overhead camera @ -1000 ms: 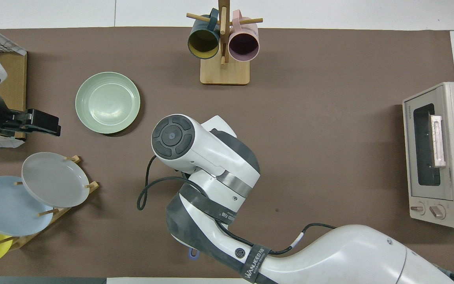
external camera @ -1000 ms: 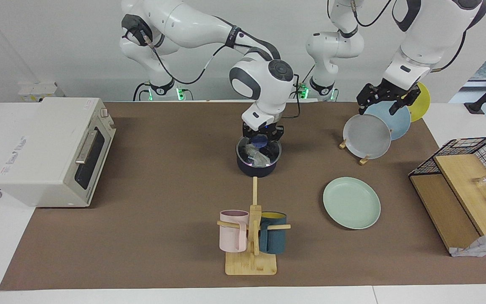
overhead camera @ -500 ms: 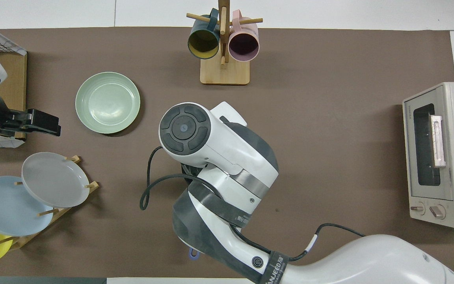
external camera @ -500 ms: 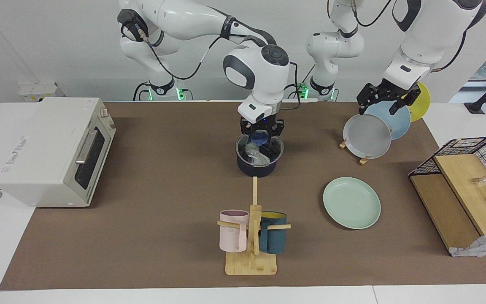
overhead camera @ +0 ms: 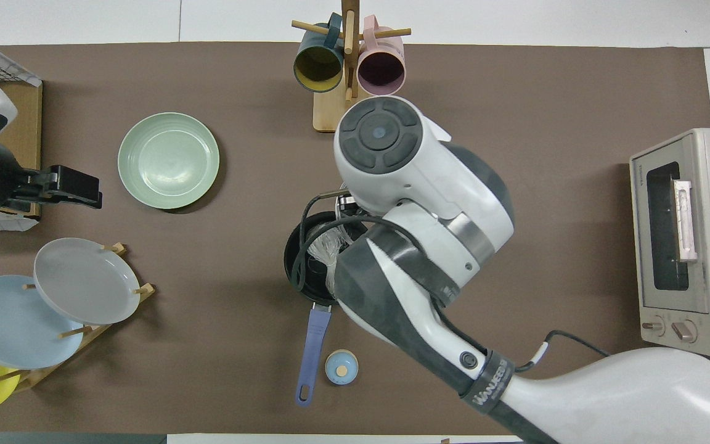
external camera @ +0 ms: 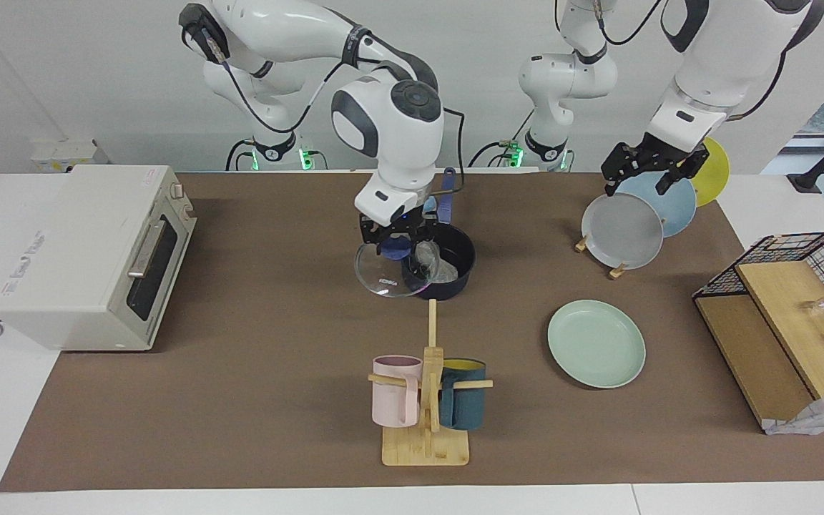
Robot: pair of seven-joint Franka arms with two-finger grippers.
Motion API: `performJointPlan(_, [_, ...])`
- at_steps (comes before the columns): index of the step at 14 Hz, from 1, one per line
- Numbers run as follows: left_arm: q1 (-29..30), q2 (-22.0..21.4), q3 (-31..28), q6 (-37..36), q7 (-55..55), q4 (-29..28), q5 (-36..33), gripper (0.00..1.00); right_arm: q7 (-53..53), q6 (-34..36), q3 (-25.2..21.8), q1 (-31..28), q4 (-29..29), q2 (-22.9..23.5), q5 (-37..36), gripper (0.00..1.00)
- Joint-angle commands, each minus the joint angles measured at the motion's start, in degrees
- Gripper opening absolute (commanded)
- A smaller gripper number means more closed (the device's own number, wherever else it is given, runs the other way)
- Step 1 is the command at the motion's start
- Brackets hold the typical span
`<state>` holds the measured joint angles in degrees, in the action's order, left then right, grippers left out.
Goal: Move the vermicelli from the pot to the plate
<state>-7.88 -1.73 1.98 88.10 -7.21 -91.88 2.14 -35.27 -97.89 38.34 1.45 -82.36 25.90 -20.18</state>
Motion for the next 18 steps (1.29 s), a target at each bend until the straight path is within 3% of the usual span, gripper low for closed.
performJointPlan(1, [-2.1, -1.3, 0.4, 1.8, -1.5, -2.3, 1.8, 1.0, 9.4, 0.2, -2.9, -3.1, -1.6, -1.8, 1.3, 0.34])
performJointPlan(5, [-11.3, -0.8, 0.4, 7.4, -11.5, -5.9, 2.1, 1.0, 19.7, -1.3, -12.9, -3.4, -5.3, -5.2, 8.6, 0.34])
performJointPlan(9, [-19.6, 1.2, 0.4, 18.2, -18.6, -12.5, 5.9, 1.0, 30.4, -13.1, -21.7, -3.6, -17.6, -10.3, 13.1, 0.35])
performJointPlan(13, [-27.4, 9.2, 0.3, 28.3, -28.9, -14.3, 5.9, 1.0, 32.5, -22.6, -22.9, -4.0, -24.2, -11.6, 13.1, 0.34])
performJointPlan(18, [-29.4, 12.3, 0.2, 31.8, -28.8, -17.5, 5.3, 1.0, 37.5, -24.5, -25.0, -4.1, -25.4, -10.7, 12.0, 0.35])
